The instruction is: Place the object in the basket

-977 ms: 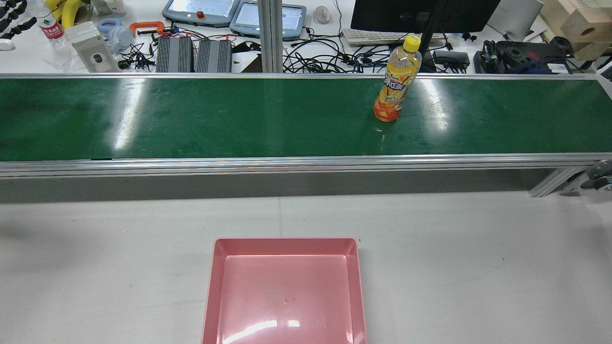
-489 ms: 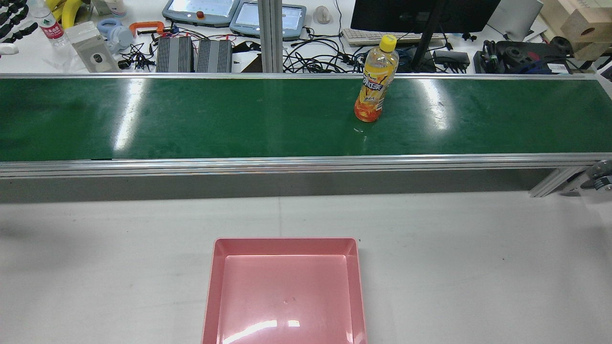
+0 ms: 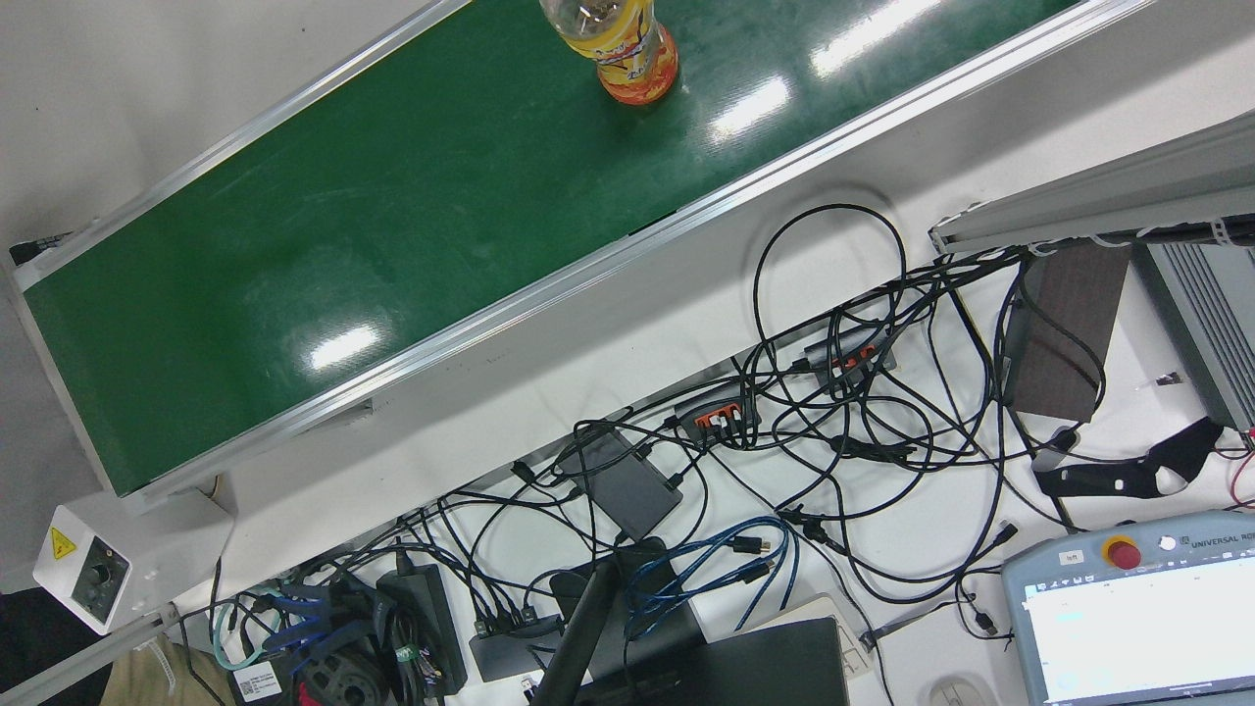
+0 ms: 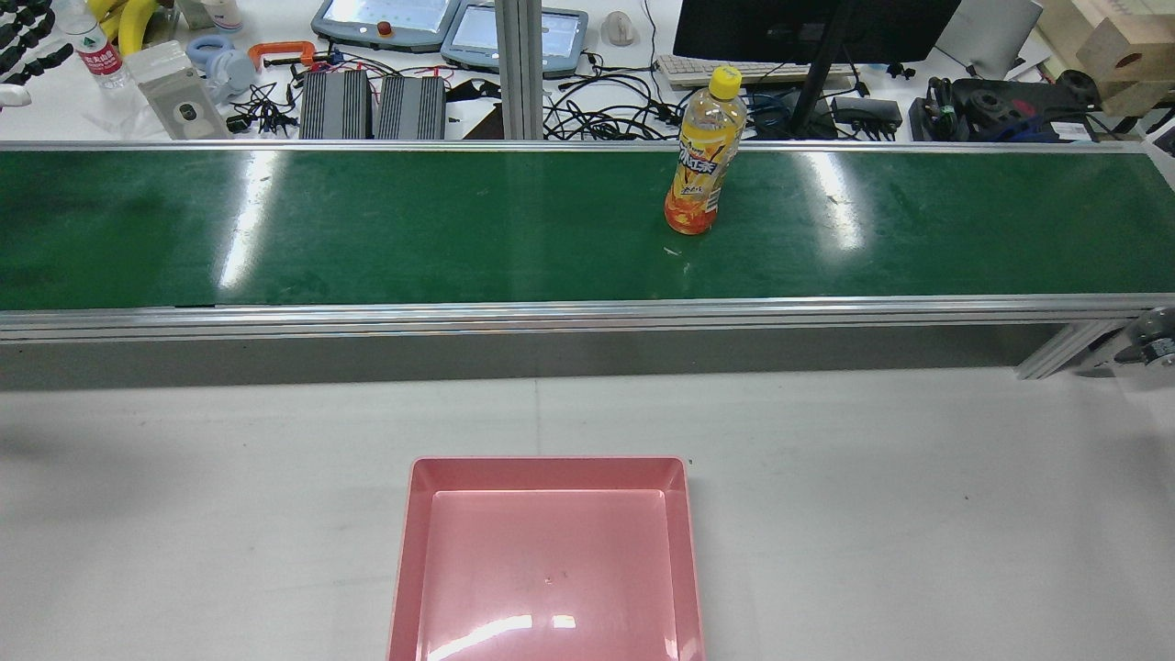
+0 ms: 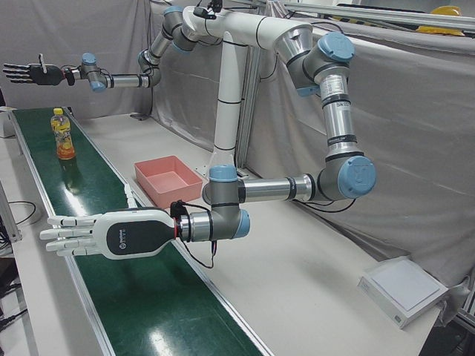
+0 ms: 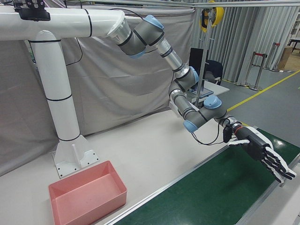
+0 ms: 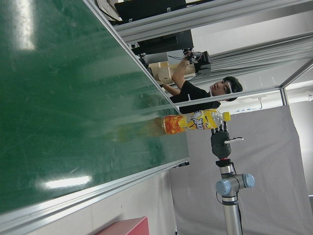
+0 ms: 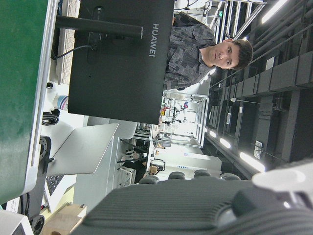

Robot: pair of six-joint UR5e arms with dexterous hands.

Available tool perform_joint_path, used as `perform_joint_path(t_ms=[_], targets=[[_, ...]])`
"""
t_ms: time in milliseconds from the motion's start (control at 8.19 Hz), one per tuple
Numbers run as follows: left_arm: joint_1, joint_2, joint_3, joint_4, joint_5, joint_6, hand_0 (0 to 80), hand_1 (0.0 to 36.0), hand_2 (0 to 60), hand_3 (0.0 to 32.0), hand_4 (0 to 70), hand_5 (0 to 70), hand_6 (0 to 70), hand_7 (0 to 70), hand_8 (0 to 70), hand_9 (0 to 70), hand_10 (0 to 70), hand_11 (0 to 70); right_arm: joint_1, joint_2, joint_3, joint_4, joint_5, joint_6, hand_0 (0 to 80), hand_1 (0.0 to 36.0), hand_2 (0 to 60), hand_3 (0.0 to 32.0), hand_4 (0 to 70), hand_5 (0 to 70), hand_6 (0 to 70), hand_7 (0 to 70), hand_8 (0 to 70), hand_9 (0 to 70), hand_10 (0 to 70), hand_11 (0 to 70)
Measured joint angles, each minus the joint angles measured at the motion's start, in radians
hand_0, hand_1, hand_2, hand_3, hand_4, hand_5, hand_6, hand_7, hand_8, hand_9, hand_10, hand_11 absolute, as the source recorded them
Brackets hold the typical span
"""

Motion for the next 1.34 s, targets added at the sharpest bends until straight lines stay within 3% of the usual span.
perform_joint_path(t_ms=[1344], targets=[[0.0, 0.0, -0.007, 0.0, 0.0, 0.0, 46.5, 12.2, 4.8, 0.0, 0.0, 16.5, 1.4, 0.0, 0.0, 0.6, 5.1, 9.0, 0.0, 0.0, 0.0, 0.0, 0.0, 0.0, 0.0, 0.0, 0.0, 0.0, 0.0, 0.0, 0.0, 0.0, 0.0, 0.0, 0.0, 0.0]])
